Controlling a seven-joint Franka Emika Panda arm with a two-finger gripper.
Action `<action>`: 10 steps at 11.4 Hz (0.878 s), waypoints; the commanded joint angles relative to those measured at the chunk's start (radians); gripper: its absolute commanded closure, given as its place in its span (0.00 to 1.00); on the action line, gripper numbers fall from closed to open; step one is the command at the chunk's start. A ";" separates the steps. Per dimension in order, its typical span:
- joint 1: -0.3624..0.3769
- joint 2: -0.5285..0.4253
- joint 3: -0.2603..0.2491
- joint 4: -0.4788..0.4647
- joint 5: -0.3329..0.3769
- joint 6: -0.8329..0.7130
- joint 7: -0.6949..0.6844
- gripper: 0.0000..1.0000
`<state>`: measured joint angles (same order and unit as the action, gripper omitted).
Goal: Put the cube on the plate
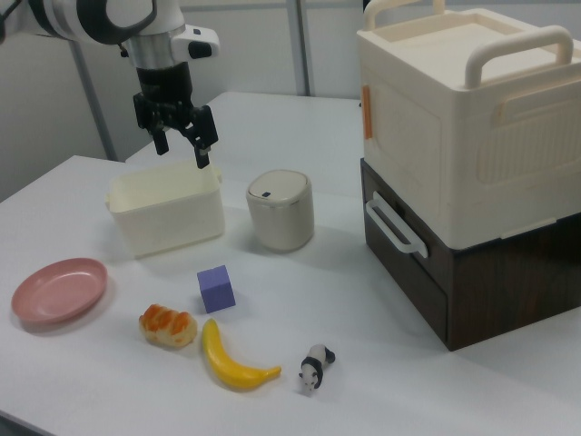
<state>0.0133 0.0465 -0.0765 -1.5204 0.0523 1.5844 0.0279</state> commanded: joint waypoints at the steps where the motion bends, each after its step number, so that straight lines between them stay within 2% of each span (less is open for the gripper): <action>1: -0.059 -0.014 0.006 0.047 -0.026 -0.006 0.003 0.00; 7: -0.055 -0.014 0.011 0.046 -0.037 -0.009 0.018 0.00; 10: -0.052 -0.014 0.037 0.023 -0.072 0.009 0.010 0.00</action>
<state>-0.0473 0.0422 -0.0588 -1.4705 0.0290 1.5843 0.0272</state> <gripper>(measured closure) 0.000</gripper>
